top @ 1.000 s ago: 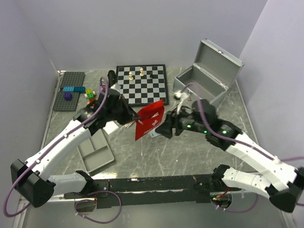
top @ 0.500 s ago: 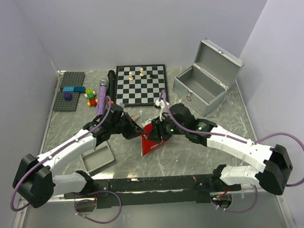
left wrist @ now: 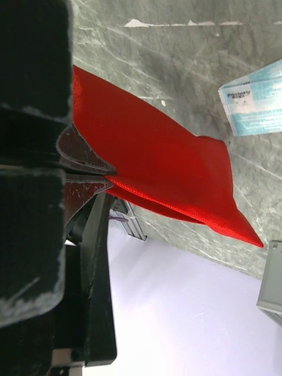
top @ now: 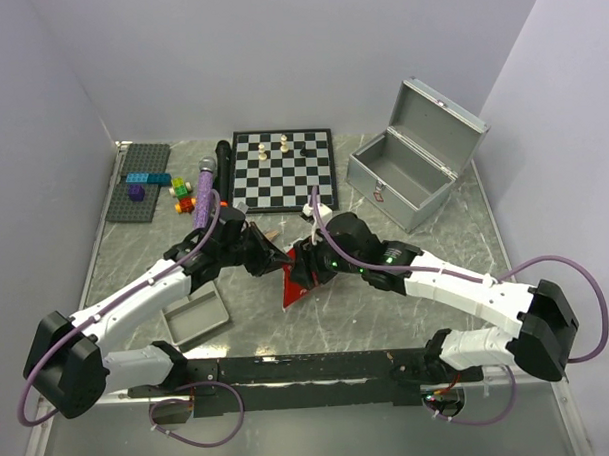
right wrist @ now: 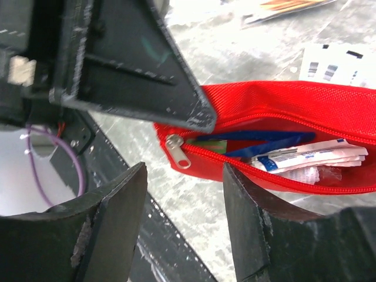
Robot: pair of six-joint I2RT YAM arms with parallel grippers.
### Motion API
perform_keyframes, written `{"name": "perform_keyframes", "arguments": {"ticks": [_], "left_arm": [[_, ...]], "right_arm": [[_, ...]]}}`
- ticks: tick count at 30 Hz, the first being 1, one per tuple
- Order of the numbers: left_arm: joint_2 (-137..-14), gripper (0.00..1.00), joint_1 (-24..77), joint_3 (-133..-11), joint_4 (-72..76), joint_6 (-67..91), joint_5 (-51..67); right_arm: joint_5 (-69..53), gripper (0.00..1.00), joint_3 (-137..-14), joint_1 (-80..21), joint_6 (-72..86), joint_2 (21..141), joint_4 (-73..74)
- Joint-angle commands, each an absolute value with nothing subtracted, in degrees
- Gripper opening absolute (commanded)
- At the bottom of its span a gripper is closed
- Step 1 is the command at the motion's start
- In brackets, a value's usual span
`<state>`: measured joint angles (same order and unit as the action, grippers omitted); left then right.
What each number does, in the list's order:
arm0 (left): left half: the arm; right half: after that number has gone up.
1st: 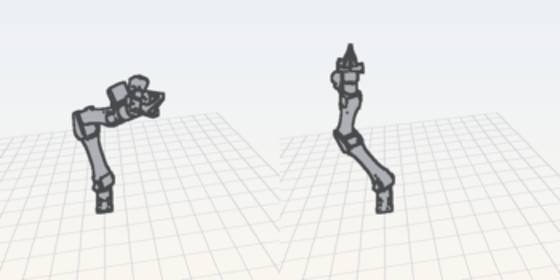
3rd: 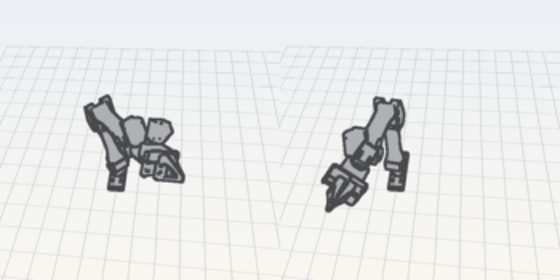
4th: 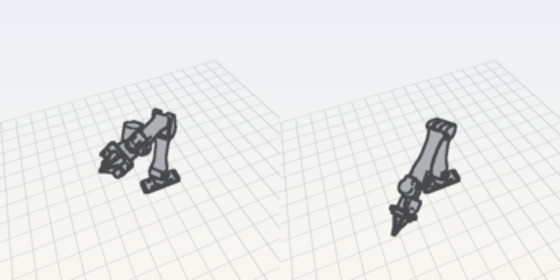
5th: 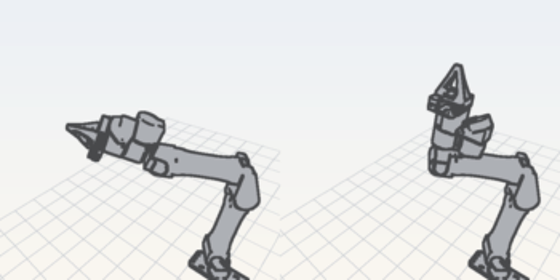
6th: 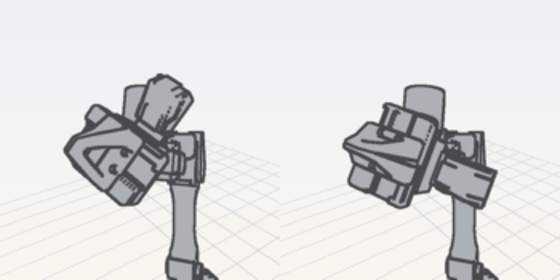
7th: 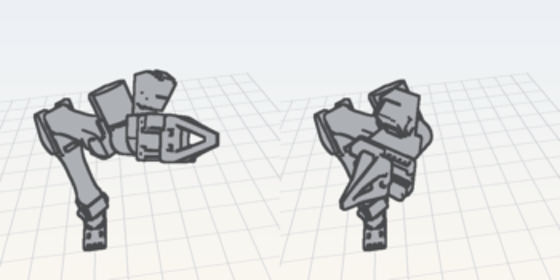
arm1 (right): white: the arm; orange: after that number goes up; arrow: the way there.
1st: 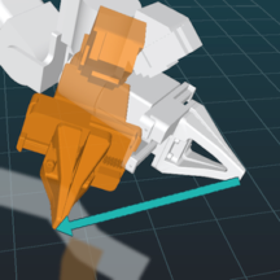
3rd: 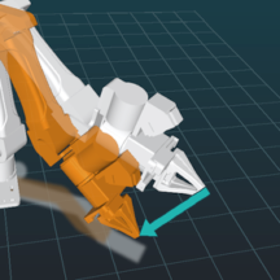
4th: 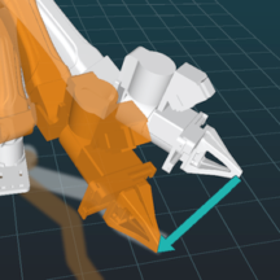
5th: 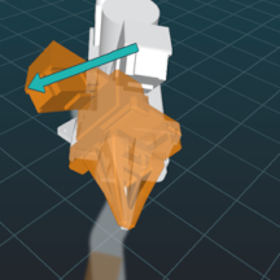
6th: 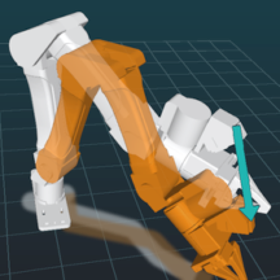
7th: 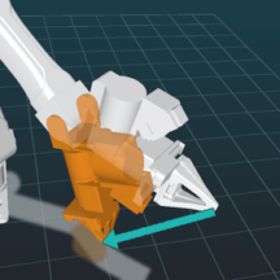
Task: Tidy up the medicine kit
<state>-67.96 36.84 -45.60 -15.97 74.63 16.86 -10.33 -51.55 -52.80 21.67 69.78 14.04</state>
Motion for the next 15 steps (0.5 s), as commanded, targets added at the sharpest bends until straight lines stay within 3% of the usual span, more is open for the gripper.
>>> {"name": "perform_keyframes", "arguments": {"ticks": [1, 15], "left_arm": [[-66.3, 0.01, 37.0, -48.6, -14.7, 75.9, 17.8], [-66.5, 0.01, 37.3, -48.3, -14.1, 75.3, 19.0]], "right_arm": [[-6.5, 0.59, -54.0, -53.3, 22.1, 71.3, 10.3], [-7.5, 0.27, -55.6, -53.5, 22.1, 73.2, 9.3]]}}
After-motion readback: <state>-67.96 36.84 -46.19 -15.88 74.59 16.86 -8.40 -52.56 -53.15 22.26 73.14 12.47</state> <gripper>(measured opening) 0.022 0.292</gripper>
